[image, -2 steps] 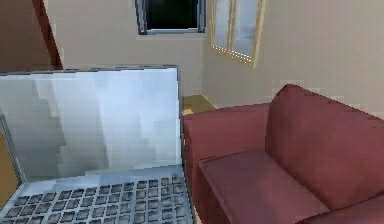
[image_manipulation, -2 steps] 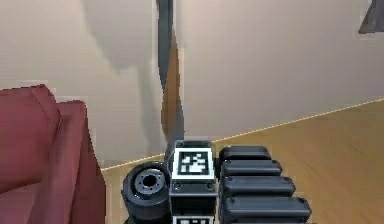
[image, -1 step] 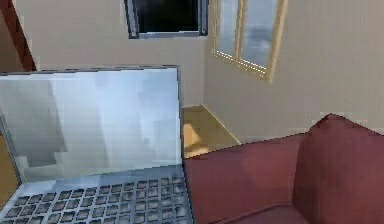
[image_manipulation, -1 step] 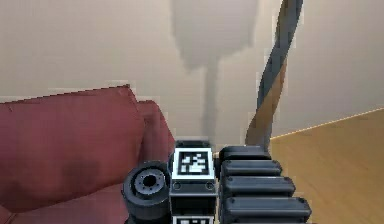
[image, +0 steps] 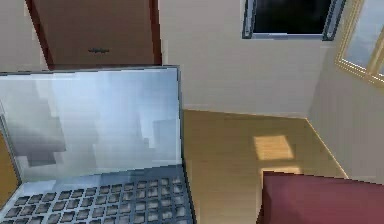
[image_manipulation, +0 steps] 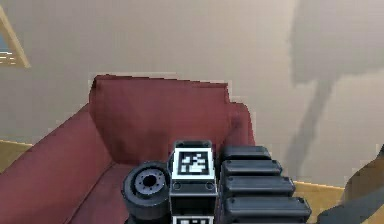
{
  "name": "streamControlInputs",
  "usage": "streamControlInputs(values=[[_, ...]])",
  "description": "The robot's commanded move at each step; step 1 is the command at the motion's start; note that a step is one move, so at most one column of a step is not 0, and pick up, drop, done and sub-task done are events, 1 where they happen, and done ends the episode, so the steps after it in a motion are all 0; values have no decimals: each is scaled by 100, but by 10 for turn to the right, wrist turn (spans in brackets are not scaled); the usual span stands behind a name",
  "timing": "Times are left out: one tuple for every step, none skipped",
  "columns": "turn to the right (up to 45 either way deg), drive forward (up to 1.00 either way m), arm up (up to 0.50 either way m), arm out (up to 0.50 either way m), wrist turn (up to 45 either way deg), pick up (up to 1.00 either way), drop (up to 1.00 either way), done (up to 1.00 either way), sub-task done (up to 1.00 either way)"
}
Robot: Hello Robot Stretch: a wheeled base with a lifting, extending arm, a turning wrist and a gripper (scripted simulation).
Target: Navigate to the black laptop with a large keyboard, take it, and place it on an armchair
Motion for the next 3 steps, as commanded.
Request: streamControlInputs(values=[[0,5,0,0,0,0,0,0,0],[450,0,0,0,0,0,0,0,0],[450,0,0,0,0,0,0,0,0]])
